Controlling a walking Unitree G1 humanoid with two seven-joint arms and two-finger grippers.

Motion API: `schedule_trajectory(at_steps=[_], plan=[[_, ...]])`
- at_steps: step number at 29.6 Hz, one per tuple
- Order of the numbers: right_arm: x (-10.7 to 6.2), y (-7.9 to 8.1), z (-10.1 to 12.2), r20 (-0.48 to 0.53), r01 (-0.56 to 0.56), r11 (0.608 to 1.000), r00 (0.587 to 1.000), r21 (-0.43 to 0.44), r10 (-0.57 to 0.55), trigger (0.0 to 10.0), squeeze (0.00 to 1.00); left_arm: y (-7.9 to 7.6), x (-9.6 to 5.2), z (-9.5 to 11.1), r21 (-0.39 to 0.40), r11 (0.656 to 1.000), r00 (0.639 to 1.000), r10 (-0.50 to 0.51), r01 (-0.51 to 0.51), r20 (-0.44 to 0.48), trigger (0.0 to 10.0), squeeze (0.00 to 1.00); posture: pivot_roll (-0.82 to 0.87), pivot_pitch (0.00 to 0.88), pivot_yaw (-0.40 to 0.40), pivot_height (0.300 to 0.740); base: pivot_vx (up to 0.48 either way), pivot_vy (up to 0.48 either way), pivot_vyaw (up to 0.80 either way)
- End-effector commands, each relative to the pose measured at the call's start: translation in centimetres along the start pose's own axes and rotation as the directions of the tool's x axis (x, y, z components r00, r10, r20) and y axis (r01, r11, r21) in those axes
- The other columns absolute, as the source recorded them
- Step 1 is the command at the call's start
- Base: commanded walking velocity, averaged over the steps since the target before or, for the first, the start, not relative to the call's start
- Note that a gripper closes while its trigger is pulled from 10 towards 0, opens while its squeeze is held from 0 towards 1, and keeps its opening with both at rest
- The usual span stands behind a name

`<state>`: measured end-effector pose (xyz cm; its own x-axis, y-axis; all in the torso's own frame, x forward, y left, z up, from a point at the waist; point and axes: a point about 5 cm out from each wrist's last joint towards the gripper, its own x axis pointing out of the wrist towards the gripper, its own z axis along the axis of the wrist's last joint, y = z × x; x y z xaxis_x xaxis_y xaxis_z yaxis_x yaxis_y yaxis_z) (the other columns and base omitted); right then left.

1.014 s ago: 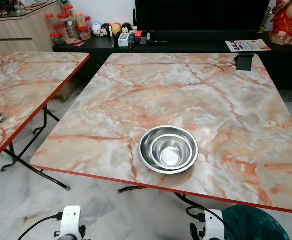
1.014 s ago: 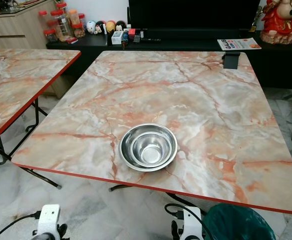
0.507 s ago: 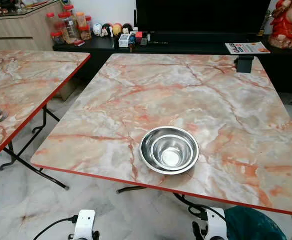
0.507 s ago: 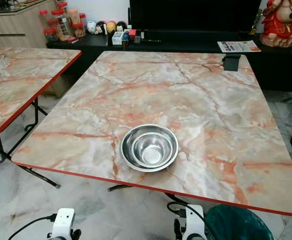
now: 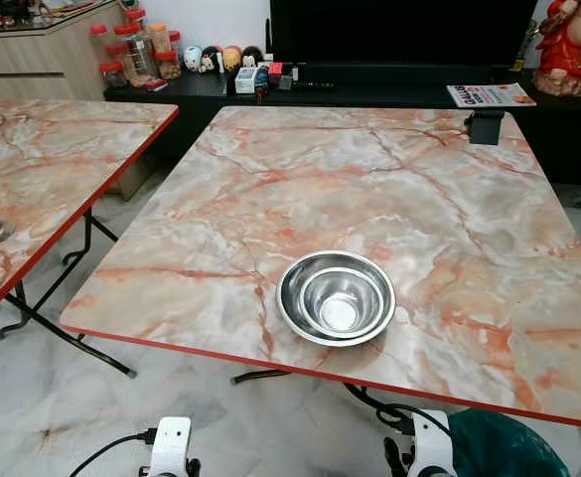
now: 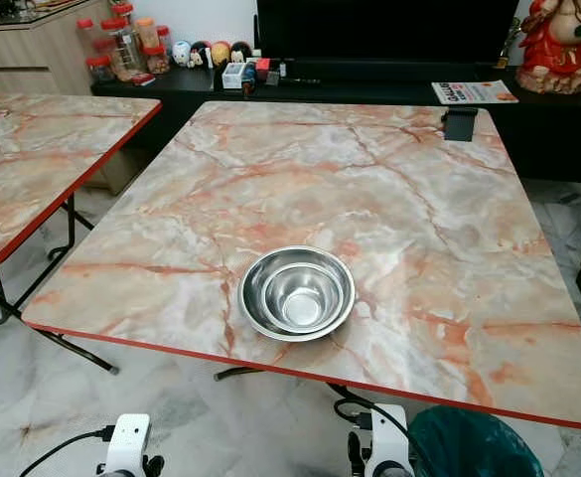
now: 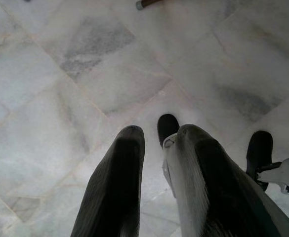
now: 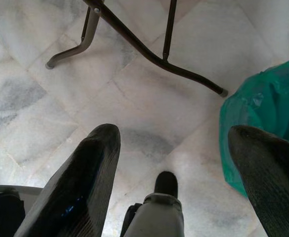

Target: Setting the table

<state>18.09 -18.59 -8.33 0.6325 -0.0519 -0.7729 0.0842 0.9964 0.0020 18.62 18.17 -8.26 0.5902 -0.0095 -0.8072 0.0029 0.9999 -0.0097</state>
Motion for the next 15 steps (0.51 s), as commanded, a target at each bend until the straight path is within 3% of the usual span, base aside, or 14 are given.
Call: schedule_trajectory(at_steps=[1, 15], plan=[[0.06, -0.14, 0.22, -0.003, -0.005, 1.000, 1.000, -0.011, 0.005, 10.0, 0.00, -0.03, -0.06, -0.43, -0.002, 1.000, 1.000, 0.006, -0.006, -0.012, 10.0, 0.00, -0.05, 0.000, 0.026, 0.723, 0.000, 0.000, 0.00], [0.14, -0.38, 0.62, 0.004, -0.004, 1.000, 1.000, -0.019, 0.004, 10.0, 0.00, -0.20, -0.07, -0.66, -0.022, 1.000, 1.000, 0.014, -0.014, -0.018, 10.0, 0.00, -0.05, 0.000, 0.015, 0.723, 0.000, 0.000, 0.00]])
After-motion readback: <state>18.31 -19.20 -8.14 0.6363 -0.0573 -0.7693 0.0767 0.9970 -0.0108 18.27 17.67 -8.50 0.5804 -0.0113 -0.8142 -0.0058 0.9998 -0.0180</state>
